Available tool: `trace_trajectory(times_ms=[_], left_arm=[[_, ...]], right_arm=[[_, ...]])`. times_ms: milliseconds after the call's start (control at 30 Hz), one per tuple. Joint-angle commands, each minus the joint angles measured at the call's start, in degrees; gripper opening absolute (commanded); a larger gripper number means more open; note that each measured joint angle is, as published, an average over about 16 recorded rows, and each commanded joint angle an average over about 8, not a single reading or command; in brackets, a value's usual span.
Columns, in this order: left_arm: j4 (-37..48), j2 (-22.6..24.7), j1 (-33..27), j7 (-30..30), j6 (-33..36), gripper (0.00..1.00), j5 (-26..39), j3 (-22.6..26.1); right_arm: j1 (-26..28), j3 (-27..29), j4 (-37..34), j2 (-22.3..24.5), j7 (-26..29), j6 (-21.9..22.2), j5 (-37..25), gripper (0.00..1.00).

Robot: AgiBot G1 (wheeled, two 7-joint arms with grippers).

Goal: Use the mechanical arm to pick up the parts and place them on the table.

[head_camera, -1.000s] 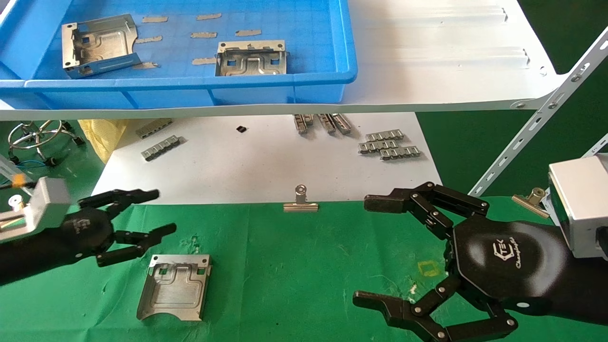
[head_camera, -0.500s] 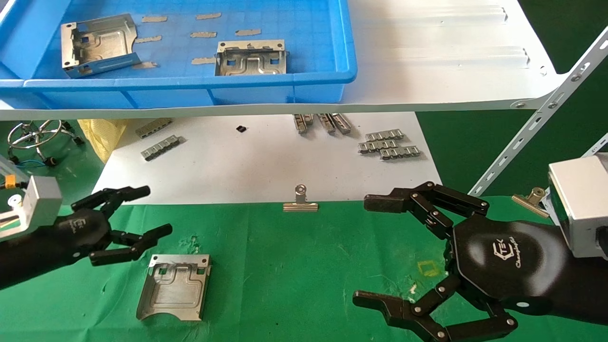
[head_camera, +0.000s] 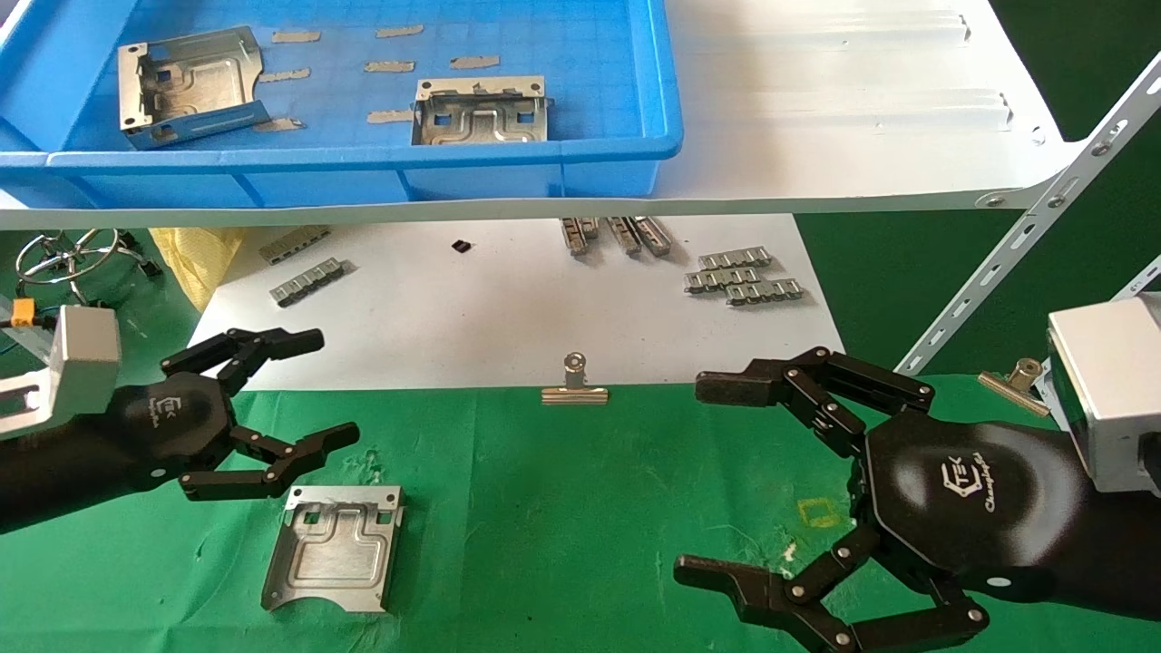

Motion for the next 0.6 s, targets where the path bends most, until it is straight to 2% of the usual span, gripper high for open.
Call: trace_trajectory(times_ms=[33, 600], left_arm=[[-2.3, -0.3, 0.7, -1.5, -0.2, 1.00, -0.3, -0.7], [-22.2, -3.3, 6.7, -14.1, -2.0, 1.00, -2.4, -6.5]], right_arm=[[0.0, 0.0, 0.0, 0.0, 0.0, 0.0, 0.0, 1.00], [0.0, 0.0, 0.0, 0.0, 0.0, 0.0, 0.0, 1.00]])
